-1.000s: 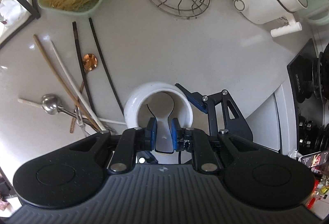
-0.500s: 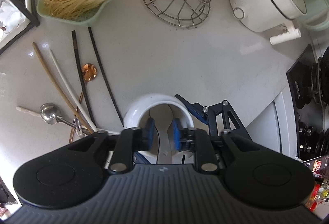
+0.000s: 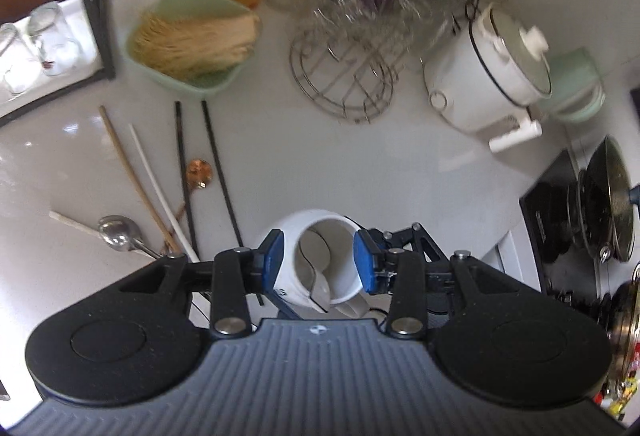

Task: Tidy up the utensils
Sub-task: 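Move the left tool back over the utensil pile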

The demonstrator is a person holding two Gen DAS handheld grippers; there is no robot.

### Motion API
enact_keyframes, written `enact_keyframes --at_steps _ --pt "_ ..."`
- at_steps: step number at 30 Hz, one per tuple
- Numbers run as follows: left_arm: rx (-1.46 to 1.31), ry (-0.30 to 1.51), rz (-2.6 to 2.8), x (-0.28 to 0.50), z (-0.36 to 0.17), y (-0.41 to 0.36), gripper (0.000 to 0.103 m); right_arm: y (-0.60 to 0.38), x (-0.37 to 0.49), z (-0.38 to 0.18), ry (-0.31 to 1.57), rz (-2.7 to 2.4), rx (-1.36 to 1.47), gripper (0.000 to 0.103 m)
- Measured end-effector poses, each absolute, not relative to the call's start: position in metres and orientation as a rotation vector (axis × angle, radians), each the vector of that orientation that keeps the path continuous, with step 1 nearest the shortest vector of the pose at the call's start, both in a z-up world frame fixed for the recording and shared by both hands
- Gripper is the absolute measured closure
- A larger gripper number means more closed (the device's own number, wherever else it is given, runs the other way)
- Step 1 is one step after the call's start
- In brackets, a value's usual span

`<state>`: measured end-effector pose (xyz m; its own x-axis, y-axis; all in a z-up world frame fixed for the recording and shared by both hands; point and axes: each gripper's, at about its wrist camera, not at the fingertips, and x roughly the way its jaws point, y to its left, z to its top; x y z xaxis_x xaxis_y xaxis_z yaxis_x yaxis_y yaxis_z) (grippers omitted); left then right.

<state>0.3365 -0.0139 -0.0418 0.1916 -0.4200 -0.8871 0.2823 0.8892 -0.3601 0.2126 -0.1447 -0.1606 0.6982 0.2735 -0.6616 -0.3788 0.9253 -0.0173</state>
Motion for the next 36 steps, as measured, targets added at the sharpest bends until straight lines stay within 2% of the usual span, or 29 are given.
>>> enact_keyframes --at_steps 13,36 --pt "-0.111 1.057 -0.376 0.304 -0.035 0.039 0.059 -0.143 0.215 -0.160 0.728 0.346 -0.152 0.012" --pt "-0.187 1.039 -0.260 0.273 -0.103 0.103 0.059 -0.135 0.220 -0.159 0.755 0.257 -0.121 0.012"
